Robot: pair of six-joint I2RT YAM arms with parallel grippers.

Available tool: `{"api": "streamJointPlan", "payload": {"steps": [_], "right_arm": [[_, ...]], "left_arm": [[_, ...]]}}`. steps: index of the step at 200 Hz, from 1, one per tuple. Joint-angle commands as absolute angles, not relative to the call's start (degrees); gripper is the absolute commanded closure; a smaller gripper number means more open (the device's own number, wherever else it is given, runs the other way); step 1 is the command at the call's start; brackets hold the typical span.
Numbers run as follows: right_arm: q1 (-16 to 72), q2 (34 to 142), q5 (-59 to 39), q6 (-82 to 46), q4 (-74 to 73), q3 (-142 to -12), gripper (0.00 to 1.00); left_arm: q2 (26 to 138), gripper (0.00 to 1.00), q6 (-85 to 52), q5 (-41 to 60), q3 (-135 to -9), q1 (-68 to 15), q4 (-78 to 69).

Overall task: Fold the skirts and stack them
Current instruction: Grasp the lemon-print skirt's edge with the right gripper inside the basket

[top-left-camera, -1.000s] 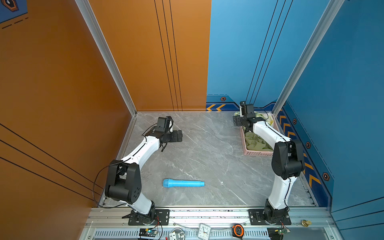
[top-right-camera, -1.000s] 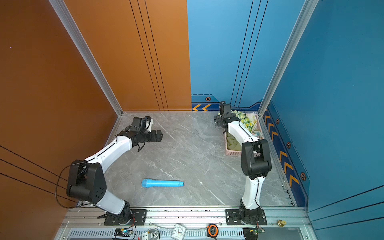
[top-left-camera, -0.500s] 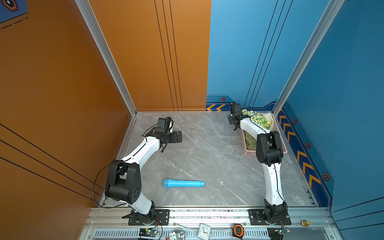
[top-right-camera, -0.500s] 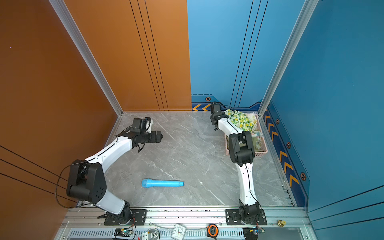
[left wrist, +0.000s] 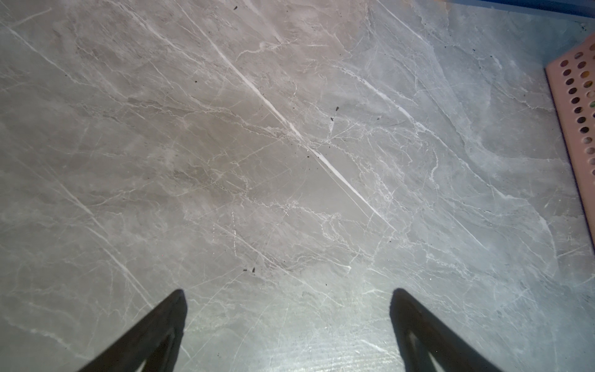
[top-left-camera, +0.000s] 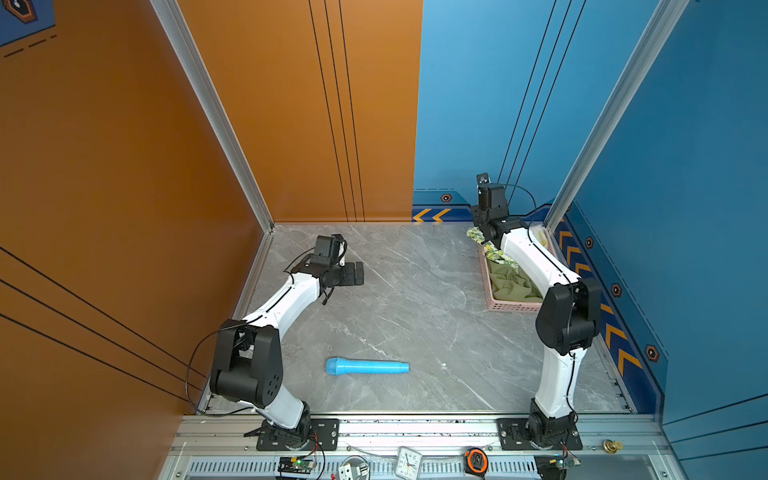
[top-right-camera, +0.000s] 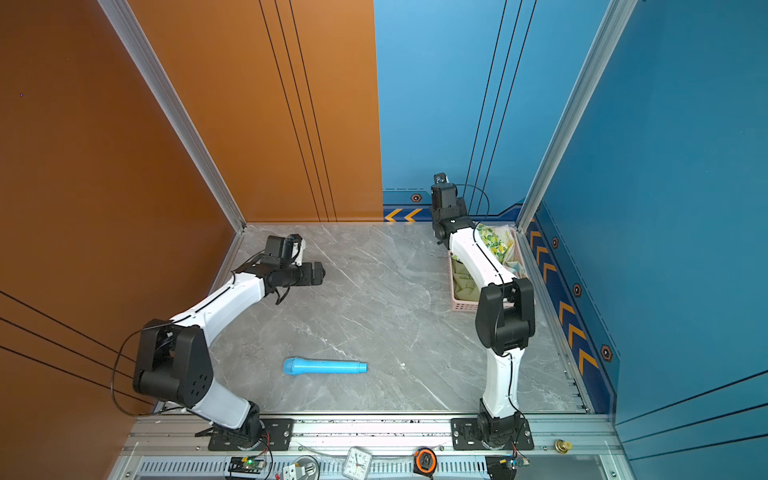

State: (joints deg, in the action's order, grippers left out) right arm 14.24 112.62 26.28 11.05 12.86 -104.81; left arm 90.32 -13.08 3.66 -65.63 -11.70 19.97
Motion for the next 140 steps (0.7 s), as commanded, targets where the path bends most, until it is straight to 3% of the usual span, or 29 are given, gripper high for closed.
{"api": "streamJointPlan", "payload": {"steps": [1, 6, 13, 26, 34, 62, 140], "right_arm": [[14.18, 112.76, 22.12, 14.14, 17.6, -103.53, 0.61], [14.44, 113.26, 22.01, 15.39, 18.42, -103.54, 0.43], [14.86, 114.01, 22.14, 17.1, 19.49, -103.9, 0.28], [15.69, 115.9, 24.06, 20.33, 20.86, -105.0, 0.12], [16.19, 117.43, 25.45, 22.34, 21.88, -106.15, 0.08], [17.83, 123.5, 31.74, 29.72, 22.24, -109.6, 0.02], [18.78, 139.82, 44.12, 44.3, 20.25, -120.64, 0.02]], "left_arm": [[89.1, 0.0, -13.43, 3.34, -65.1, -12.19, 19.87], [89.05, 0.0, -13.53, 3.42, -65.1, -12.11, 19.86], [89.24, 0.01, -13.7, 3.56, -65.12, -12.15, 19.88], [89.48, 0.01, -13.8, 3.77, -65.07, -12.22, 19.91], [89.72, 0.01, -13.96, 4.01, -65.11, -12.21, 19.87], [90.38, 0.02, -14.24, 4.09, -65.2, -12.3, 20.29], [93.03, 0.02, -14.94, 4.24, -66.91, -12.29, 21.98]]}}
